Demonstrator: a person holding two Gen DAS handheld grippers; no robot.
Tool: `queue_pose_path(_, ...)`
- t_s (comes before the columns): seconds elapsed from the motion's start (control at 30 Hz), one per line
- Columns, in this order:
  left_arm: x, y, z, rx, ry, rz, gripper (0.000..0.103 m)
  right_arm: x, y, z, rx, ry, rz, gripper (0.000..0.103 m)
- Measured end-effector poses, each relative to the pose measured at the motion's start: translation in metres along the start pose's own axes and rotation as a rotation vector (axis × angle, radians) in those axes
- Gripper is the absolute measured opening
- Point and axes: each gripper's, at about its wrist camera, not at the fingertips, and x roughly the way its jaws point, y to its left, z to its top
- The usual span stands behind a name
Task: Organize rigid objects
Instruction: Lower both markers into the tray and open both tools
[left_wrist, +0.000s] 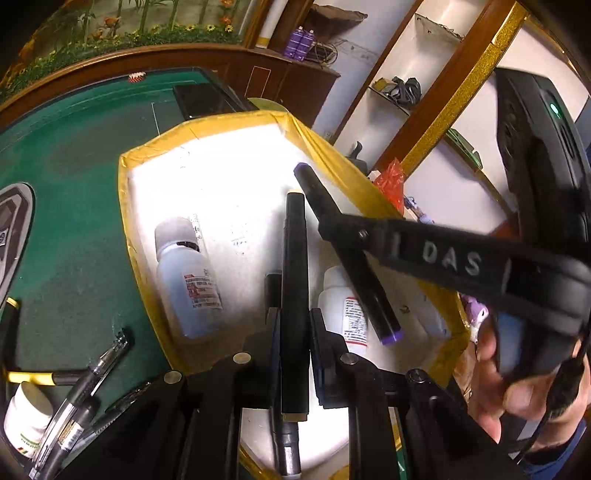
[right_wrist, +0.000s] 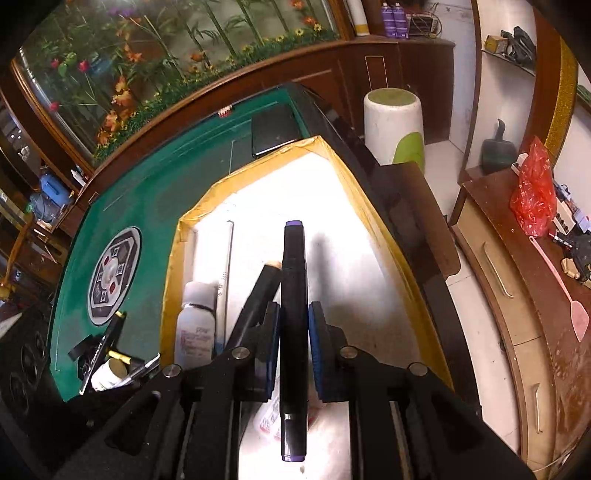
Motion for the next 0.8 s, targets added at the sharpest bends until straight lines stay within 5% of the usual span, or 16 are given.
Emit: queue_pose_path(0.8, 0.001, 0.004, -0.012, 0.049, -0.055, -0.008, 0.015, 0.023, -0.003, 0.012, 0.000, 0.053, 0.002, 0.015)
